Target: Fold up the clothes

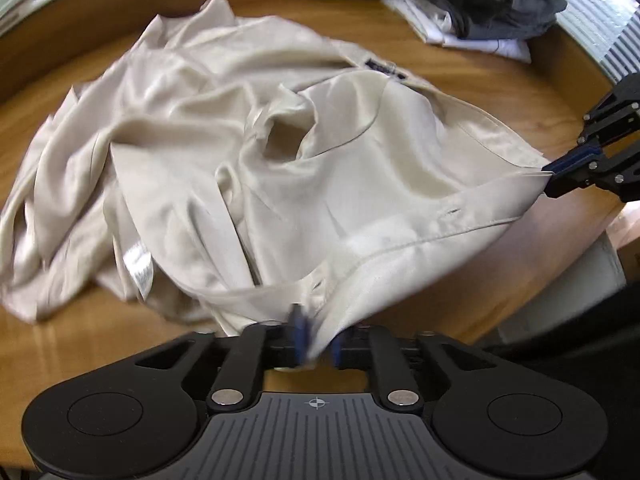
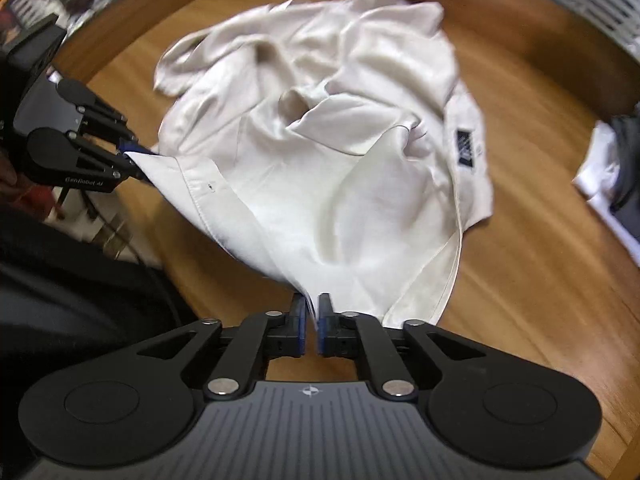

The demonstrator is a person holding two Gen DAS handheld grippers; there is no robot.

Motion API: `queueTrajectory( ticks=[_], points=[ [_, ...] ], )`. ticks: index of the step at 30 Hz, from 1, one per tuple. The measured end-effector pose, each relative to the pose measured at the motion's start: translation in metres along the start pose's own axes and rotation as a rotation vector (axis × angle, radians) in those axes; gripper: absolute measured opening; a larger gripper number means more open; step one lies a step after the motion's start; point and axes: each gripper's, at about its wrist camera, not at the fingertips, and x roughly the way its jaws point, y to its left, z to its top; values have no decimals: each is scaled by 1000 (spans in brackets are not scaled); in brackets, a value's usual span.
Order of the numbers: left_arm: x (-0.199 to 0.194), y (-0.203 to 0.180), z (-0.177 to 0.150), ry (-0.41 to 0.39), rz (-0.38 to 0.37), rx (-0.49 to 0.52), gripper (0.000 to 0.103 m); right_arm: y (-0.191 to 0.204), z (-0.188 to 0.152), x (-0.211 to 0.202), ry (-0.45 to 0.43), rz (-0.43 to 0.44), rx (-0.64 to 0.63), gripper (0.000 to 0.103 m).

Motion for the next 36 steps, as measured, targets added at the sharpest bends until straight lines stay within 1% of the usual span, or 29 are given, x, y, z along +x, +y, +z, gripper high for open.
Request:
queueTrajectory(
  ticks=[1,2,3,4,6,9,12,16,18,21,27,31,33,35,36],
  points=[
    [-6,0,-2,-9,-4,1,39,1,-3,-2,1,9,-11,13],
    [-13,0,-3,-19,-8,2,47,1,-5,-4,3,17,-21,16],
    [-20,0,-4,-29,-12,3,48,1,-3,-9,-5,31,-29,24],
    [-25,1,-4,-38,-12,4,48,0,0,-14,-19,40,-34,29],
    [-31,5,2,-53,-3,4,48,-2,8,-26,-53,49,-41,33],
    [-25,11,21,-75,20,4,47,-11,28,-35,-106,38,-23,34],
    [-19,17,40,-98,42,4,47,-25,51,-29,-141,14,26,34],
    [-10,25,65,-129,72,4,42,-33,78,-10,-171,-14,79,34],
    [-3,27,77,-134,71,17,40,-37,94,3,-179,-21,104,34],
    [10,30,95,-139,62,40,39,-44,118,22,-192,-32,141,38],
    [27,35,112,-113,44,103,39,-46,161,73,-156,-49,163,40],
    [35,37,116,-96,46,156,39,-35,175,101,-103,-68,129,49],
    [39,38,117,-87,45,176,39,-28,178,112,-81,-66,108,49],
    [44,37,118,-78,39,199,39,-26,176,123,-62,-101,101,47],
    [47,35,119,-75,40,219,40,-25,175,128,-52,-119,98,34]
  ],
)
